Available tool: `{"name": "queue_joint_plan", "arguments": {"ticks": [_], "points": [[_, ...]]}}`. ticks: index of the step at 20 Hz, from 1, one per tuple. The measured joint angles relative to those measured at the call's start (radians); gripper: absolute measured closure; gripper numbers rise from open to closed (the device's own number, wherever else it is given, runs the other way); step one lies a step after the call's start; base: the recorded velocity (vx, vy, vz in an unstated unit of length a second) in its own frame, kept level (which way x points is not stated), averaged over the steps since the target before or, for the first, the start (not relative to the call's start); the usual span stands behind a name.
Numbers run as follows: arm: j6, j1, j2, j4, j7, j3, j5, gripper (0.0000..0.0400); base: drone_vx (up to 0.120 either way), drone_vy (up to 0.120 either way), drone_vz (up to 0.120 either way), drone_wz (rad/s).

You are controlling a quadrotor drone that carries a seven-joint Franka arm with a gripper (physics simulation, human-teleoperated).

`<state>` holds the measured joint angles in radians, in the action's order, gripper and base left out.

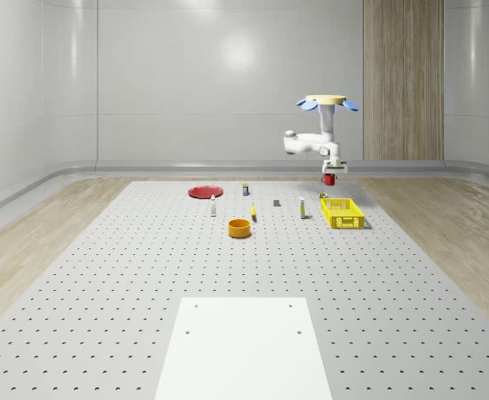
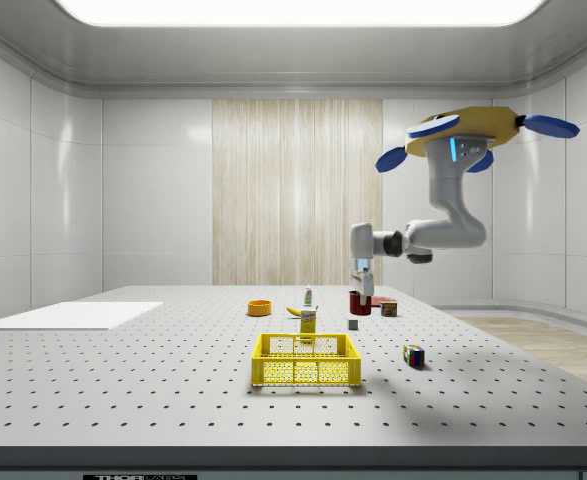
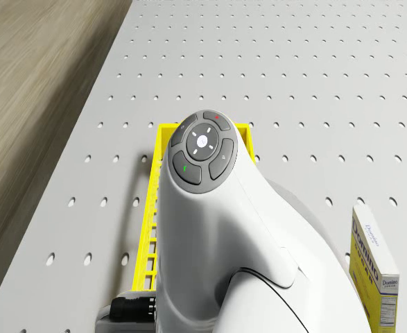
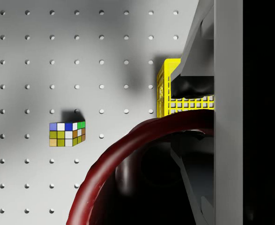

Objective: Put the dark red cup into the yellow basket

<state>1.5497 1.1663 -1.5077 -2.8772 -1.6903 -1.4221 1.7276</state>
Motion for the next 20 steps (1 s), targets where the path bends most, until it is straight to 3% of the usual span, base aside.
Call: {"name": "queue_joint_plan", "arguments": {"ticks": [13,20], "points": [[0.02,0.003,-0.022,0.001,-0.003,-0.003,-0.009,0.0301,0.12,0.0,0.0,0.0],[0.029,0.005,-0.031,0.001,-0.004,-0.004,-0.012,0.0301,0.12,0.0,-0.12,0.0]]}}
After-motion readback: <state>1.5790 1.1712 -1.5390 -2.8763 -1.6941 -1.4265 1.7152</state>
